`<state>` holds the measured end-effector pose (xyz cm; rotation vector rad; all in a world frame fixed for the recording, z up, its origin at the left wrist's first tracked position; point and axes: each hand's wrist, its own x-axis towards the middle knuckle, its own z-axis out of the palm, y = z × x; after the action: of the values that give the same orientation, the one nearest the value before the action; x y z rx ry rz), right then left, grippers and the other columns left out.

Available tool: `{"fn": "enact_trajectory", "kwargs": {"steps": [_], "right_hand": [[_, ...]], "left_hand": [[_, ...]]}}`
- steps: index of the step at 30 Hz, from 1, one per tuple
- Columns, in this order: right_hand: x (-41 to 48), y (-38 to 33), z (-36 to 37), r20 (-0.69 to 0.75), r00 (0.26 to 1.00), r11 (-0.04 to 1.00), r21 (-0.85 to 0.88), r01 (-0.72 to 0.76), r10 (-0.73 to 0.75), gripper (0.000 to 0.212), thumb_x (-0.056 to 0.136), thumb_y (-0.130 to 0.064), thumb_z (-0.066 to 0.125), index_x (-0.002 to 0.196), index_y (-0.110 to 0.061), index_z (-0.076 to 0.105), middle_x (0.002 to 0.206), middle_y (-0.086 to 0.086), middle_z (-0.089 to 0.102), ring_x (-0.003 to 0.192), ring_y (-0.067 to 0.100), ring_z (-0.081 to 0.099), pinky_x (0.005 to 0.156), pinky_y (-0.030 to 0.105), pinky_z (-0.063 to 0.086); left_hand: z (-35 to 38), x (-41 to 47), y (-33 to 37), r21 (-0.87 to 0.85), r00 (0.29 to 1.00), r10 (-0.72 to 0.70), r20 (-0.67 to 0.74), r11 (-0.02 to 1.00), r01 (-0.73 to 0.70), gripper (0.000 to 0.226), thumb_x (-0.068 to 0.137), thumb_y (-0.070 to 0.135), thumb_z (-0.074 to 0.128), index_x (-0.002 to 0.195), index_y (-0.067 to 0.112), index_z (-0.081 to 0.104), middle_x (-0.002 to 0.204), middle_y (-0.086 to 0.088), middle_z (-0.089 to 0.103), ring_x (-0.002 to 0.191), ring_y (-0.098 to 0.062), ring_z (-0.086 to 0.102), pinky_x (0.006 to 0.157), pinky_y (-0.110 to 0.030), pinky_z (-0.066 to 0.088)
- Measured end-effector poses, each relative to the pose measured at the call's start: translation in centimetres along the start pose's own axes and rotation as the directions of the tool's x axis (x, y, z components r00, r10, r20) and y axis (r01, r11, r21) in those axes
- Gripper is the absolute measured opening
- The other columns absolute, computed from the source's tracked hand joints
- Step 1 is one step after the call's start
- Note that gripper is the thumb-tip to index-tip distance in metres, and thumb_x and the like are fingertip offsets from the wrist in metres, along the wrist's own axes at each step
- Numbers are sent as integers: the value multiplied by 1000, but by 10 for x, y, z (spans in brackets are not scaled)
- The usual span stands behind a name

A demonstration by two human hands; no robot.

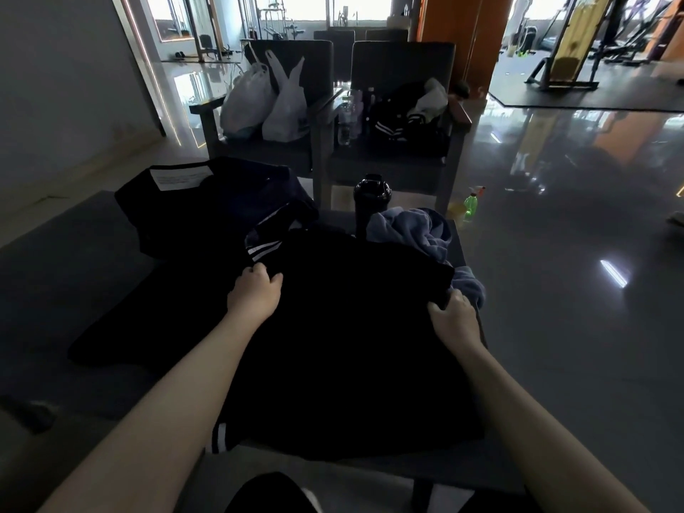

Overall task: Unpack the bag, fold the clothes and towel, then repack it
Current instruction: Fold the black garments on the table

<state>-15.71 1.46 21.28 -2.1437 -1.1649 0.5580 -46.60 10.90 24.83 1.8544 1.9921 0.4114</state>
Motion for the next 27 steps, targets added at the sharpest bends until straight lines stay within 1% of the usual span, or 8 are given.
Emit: {"fn": "enact_trajectory", "kwargs": {"steps": [5,9,11,14,16,19,22,27], "right_hand": [[56,-15,13,-109,986,985,129,-113,127,66,85,-39,60,134,-1,38,126,21,54,116,40,50,94,48,46],[71,-11,20,-208,972,984,161,-80,113,45,84,-37,62,115,-6,50,109,17,59,106,38,54,89,47,46],[73,-7,20,-248,965,980,198,-32,82,33,85,-32,63,106,-8,54,102,16,61,100,34,56,84,42,47],[77,-1,16,-319,948,986,163,32,22,22,87,-24,61,102,-9,59,99,15,63,94,33,58,75,34,41],[80,0,11,-359,933,991,120,63,-16,18,88,-24,59,102,-12,59,99,16,63,93,35,57,80,39,44],[82,-5,-2,-382,924,997,52,55,-31,18,89,-23,57,105,-15,57,99,19,58,94,37,53,82,40,41],[83,-13,-18,-428,898,994,-9,113,-106,15,89,-18,55,103,-13,56,95,18,57,95,36,51,78,38,39],[93,-26,-39,-437,889,990,-44,133,-139,17,90,-6,47,106,-6,52,84,9,47,100,34,48,75,39,40]], "left_hand": [[16,59,10,-11,998,-61,31,998,62,58,99,44,36,146,10,26,143,-11,41,123,-31,46,99,-49,43],[28,90,7,21,997,-64,49,998,63,62,95,43,46,145,13,25,140,-12,43,122,-32,46,100,-50,41],[32,100,7,6,994,-77,82,997,77,65,93,41,49,147,17,21,138,-12,44,119,-32,48,99,-50,42],[30,109,9,5,998,-52,-17,999,52,63,95,39,49,148,25,16,144,-15,35,123,-34,46,99,-52,42],[24,115,9,101,998,-24,-63,994,30,55,96,38,48,144,27,25,144,-14,35,123,-34,45,98,-51,42],[15,127,8,225,999,-21,28,974,14,28,97,32,45,121,20,53,118,-10,57,100,-28,56,87,-43,49],[8,132,11,162,999,-23,23,987,19,31,95,18,46,124,16,57,114,-11,60,93,-27,59,73,-33,51],[-2,137,21,-33,997,54,-60,998,-56,31,91,9,46,119,12,60,111,-12,63,90,-26,59,76,-33,51]]}}
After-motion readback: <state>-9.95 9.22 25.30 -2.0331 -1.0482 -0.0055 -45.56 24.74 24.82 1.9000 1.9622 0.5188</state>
